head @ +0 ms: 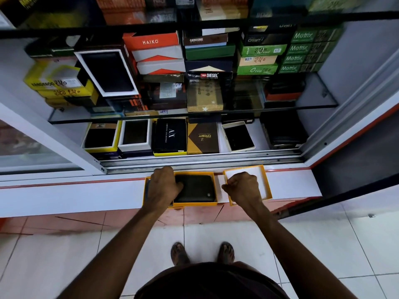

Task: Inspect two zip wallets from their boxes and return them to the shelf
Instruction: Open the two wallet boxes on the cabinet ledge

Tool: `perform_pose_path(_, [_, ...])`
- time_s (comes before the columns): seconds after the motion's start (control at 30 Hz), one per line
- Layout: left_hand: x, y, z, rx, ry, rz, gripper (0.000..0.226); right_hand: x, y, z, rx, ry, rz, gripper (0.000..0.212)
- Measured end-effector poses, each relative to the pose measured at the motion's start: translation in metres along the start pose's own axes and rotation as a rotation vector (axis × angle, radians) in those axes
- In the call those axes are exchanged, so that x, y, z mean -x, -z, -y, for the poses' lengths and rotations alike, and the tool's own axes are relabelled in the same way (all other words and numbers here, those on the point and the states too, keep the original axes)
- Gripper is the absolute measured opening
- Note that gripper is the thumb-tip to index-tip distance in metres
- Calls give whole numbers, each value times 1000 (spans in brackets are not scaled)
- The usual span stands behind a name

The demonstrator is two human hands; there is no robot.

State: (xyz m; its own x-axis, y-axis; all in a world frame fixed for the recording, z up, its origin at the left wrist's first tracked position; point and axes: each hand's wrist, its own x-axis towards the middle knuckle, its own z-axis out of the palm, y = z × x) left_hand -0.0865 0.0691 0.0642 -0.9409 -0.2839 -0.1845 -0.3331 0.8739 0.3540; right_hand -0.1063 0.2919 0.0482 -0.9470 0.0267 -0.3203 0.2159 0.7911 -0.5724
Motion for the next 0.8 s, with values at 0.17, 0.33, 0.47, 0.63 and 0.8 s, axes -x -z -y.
perform_pose_path(0.17, [0, 13, 16, -18, 41, -20, 31, -8, -23, 10, -102, -49, 101, 21])
perform_pose_path(0.33, [0, 15, 17, 24, 38, -34, 29, -10, -21, 13, -16, 76, 190, 20])
perform_pose_path(0.47, [1, 6, 7, 84, 13, 5, 29, -14, -1, -18, -131, 64, -115, 11])
perform_pose_path(0.63, [13, -16, -32, 218, -37, 100, 26, -8, 27, -62, -181, -187, -161, 21])
perform_pose_path(0.8, [15, -47, -61, 275, -13, 145, 25, -4, 31, -78, -550, -478, 38, 16])
